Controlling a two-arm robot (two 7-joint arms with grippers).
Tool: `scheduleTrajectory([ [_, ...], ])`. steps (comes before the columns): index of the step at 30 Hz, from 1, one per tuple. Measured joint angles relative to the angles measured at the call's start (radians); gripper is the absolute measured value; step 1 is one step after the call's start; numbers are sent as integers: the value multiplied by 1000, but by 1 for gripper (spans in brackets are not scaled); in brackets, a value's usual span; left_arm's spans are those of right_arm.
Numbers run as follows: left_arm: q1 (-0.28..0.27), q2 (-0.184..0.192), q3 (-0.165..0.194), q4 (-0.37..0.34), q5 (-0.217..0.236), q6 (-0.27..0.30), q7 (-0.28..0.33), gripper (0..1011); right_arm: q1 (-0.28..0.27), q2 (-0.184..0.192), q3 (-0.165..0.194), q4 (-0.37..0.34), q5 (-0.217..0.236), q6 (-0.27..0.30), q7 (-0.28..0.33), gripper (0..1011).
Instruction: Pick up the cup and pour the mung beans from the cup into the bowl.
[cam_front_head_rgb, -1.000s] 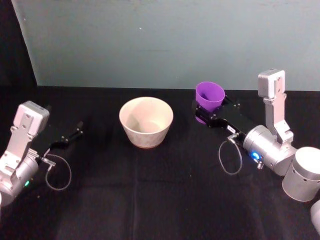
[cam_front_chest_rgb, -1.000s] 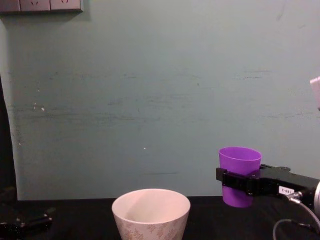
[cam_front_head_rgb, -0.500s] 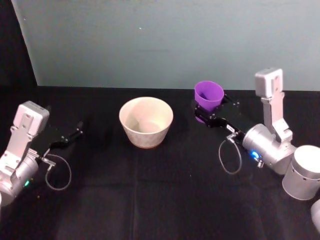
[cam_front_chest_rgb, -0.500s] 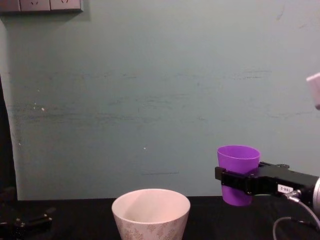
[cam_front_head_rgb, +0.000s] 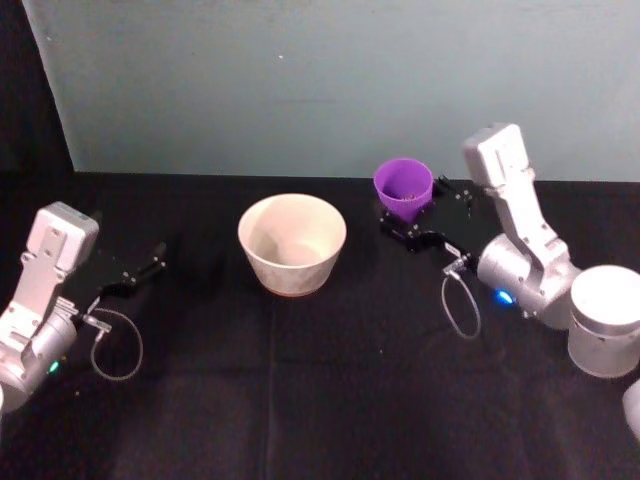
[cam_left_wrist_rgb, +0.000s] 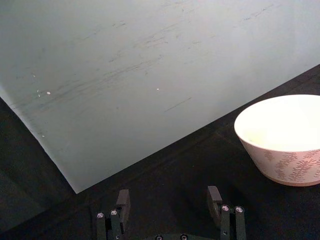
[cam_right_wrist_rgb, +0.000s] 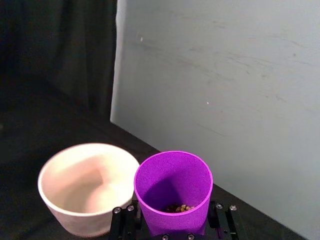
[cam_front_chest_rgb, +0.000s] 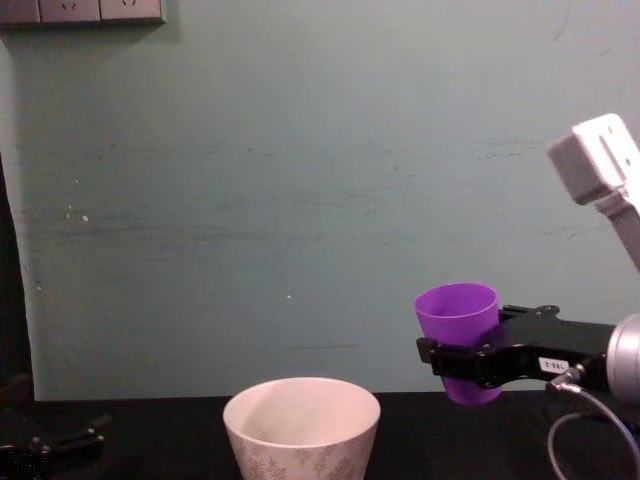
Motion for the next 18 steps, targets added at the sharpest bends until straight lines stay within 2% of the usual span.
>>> scheduleTrajectory([
  [1, 0, 0, 0, 0, 0, 0, 0, 1011, 11, 6, -14, -7, -30, 18, -4, 726],
  [4, 0, 0, 0, 0, 0, 0, 0, 1011, 30, 16, -39, -16, -82, 47, -9, 726],
  [5, 0, 0, 0, 0, 0, 0, 0, 1011, 44, 23, -58, -23, -118, 66, -14, 726],
  [8, 0, 0, 0, 0, 0, 0, 0, 1011, 70, 32, -91, -34, -185, 99, -19, 726],
  [14, 0, 0, 0, 0, 0, 0, 0, 1011, 115, 35, -141, -45, -287, 157, -22, 726],
  [15, 0, 0, 0, 0, 0, 0, 0, 1011, 115, 35, -141, -45, -287, 157, -22, 726],
  [18, 0, 0, 0, 0, 0, 0, 0, 1011, 142, 33, -178, -50, -349, 193, -17, 724],
])
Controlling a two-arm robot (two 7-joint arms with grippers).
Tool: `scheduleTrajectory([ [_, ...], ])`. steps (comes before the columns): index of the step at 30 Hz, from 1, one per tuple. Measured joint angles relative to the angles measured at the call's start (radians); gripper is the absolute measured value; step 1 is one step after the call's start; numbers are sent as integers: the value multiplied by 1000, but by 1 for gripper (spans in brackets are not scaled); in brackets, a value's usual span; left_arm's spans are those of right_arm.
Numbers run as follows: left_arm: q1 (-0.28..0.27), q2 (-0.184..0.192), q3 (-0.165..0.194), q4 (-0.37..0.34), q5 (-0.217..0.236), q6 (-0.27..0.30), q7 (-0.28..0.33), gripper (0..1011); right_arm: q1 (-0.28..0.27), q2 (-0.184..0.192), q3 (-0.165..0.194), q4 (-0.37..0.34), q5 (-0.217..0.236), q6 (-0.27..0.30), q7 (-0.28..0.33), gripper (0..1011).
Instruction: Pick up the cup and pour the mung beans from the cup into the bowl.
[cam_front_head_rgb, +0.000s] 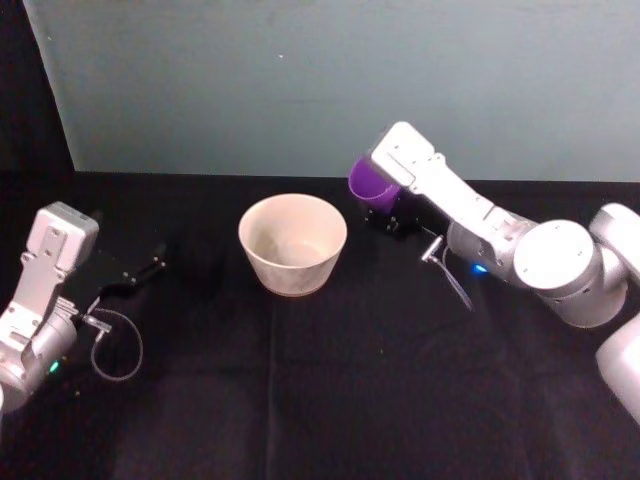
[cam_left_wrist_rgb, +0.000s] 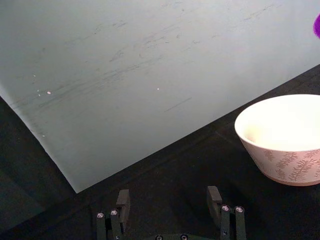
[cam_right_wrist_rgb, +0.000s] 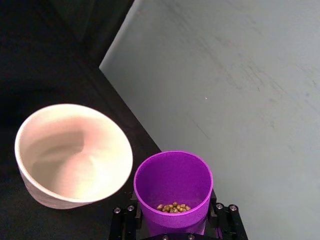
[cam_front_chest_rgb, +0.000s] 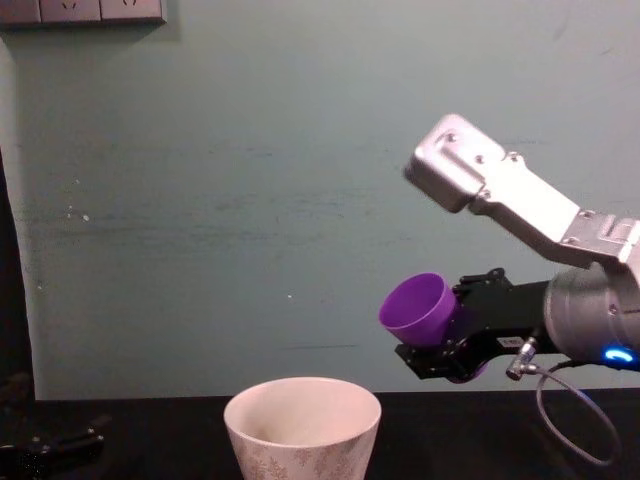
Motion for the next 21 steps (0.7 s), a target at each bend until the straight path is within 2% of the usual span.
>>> scheduleTrajectory([
  [2, 0, 0, 0, 0, 0, 0, 0, 1011, 9, -2, -15, 0, -23, 10, 5, 726],
  [5, 0, 0, 0, 0, 0, 0, 0, 1011, 31, -3, -52, -4, -85, 37, 11, 726],
  [19, 0, 0, 0, 0, 0, 0, 0, 1011, 83, -4, -152, -8, -268, 70, 26, 726],
  [21, 0, 0, 0, 0, 0, 0, 0, 1011, 88, -5, -161, -5, -282, 69, 28, 726],
])
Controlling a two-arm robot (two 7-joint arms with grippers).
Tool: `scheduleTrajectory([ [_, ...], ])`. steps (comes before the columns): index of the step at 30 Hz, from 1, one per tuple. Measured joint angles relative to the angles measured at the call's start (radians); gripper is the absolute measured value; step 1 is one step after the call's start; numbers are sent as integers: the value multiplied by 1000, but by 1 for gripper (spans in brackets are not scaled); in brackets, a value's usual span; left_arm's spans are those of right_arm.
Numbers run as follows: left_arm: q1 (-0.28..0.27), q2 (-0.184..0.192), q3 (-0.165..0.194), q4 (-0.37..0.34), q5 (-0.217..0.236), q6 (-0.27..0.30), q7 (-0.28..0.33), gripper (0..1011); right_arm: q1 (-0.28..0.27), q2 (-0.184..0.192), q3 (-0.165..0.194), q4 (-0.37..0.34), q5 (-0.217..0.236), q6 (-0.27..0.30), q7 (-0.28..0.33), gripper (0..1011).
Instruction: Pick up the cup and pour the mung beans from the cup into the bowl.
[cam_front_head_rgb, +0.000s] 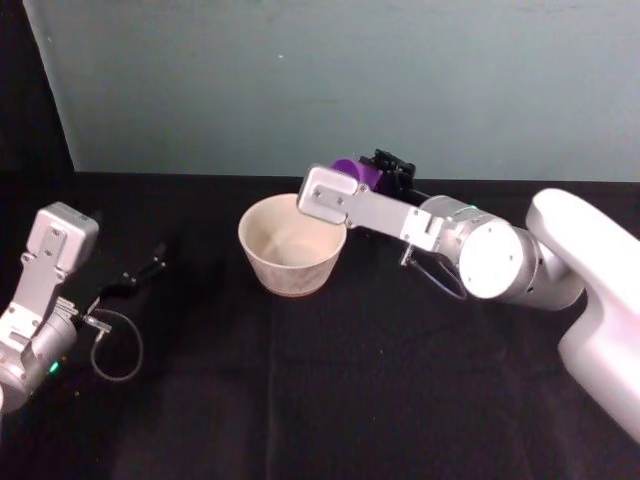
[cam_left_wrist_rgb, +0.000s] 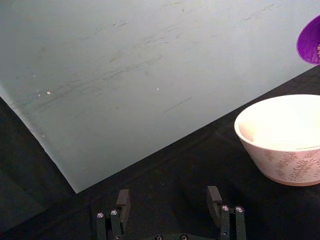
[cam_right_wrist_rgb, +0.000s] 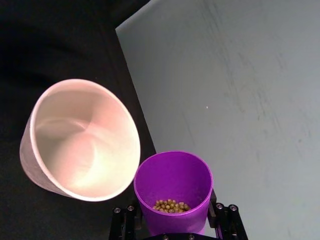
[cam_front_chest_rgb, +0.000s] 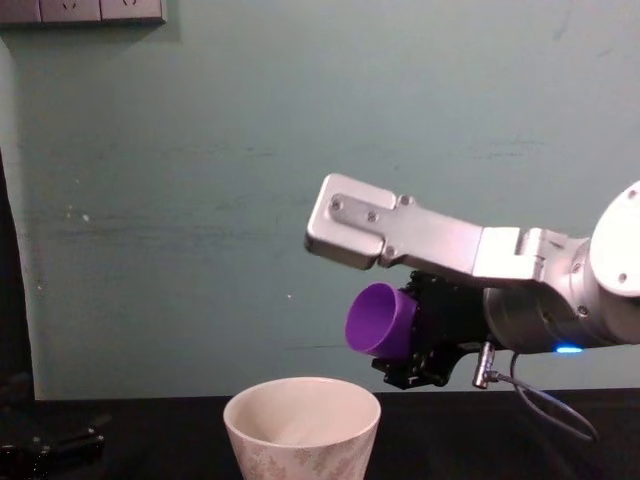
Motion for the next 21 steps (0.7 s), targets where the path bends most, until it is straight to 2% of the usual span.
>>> scheduleTrajectory([
  [11, 0, 0, 0, 0, 0, 0, 0, 1011, 50, -14, -80, 25, -138, 3, 31, 726],
  [21, 0, 0, 0, 0, 0, 0, 0, 1011, 76, -25, -119, 38, -225, 13, 57, 726],
])
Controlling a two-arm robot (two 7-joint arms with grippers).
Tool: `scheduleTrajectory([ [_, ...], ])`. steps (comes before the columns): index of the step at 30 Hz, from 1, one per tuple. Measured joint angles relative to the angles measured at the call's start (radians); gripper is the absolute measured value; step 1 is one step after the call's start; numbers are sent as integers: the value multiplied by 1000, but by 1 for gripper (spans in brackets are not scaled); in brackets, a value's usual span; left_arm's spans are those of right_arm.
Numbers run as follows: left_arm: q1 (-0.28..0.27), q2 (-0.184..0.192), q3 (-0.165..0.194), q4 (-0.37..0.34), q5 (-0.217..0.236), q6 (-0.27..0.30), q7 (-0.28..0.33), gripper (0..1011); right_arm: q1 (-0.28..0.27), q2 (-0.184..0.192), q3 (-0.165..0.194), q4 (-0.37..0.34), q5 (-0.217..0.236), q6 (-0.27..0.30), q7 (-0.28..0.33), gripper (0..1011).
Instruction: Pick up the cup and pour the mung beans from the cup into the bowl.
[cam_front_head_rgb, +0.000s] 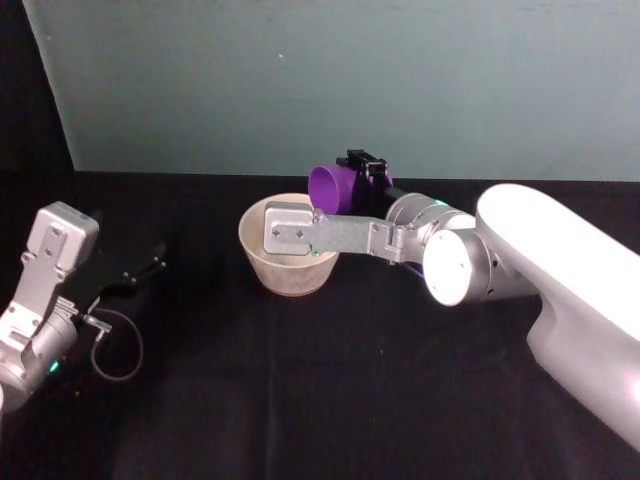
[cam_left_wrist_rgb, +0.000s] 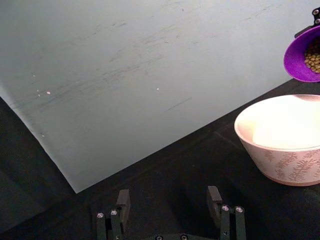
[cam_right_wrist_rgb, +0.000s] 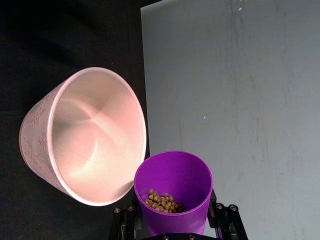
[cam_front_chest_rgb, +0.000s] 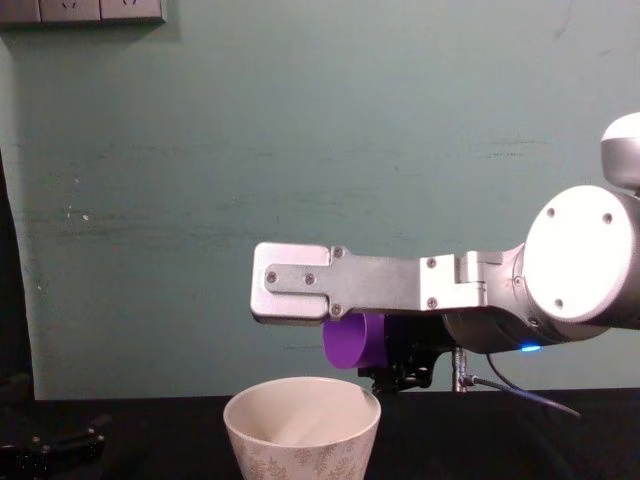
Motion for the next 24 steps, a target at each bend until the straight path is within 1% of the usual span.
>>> scheduleTrajectory([
  [14, 0, 0, 0, 0, 0, 0, 0, 1011, 15, -13, -11, 2, -72, -8, 24, 726],
  [19, 0, 0, 0, 0, 0, 0, 0, 1011, 20, -18, -20, 2, -106, -2, 31, 724],
  [21, 0, 0, 0, 0, 0, 0, 0, 1011, 23, -19, -30, 2, -135, 10, 40, 726],
  [24, 0, 0, 0, 0, 0, 0, 0, 1011, 24, -21, -36, 1, -154, 16, 46, 726],
])
